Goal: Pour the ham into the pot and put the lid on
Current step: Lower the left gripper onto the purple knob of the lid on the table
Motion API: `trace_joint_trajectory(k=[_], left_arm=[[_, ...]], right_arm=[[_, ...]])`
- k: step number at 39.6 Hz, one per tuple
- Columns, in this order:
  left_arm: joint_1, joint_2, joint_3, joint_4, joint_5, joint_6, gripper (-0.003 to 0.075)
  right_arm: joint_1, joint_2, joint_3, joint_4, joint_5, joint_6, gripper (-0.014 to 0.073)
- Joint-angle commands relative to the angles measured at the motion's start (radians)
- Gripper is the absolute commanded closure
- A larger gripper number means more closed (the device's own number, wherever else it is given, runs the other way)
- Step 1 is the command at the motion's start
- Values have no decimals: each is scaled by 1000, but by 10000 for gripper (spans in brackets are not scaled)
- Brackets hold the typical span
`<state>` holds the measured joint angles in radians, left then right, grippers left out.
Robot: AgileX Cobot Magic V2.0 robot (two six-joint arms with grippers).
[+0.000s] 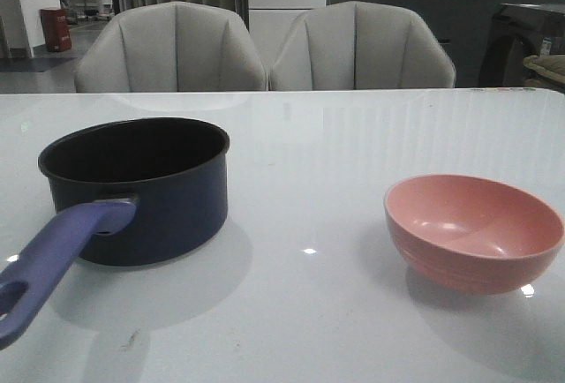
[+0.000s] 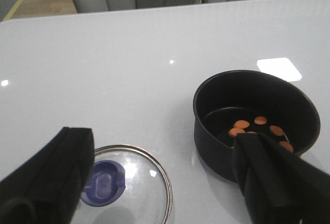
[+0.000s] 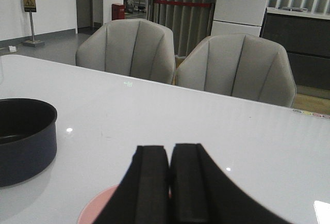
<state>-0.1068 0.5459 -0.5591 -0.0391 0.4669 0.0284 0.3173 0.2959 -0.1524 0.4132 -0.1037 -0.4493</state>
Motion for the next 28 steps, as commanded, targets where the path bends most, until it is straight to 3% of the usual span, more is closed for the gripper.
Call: trace_joint_trajectory(k=[1, 22, 28], left_arm=[[20, 65, -83, -11, 5, -51, 122], [31, 468, -344, -4, 268, -112, 120], [31, 591, -393, 39, 303, -113, 76]], right_arm=[[-1, 6, -27, -3, -76, -7, 441], [-1, 6, -27, -3, -76, -7, 441], [-1, 6, -27, -3, -76, -7, 441]])
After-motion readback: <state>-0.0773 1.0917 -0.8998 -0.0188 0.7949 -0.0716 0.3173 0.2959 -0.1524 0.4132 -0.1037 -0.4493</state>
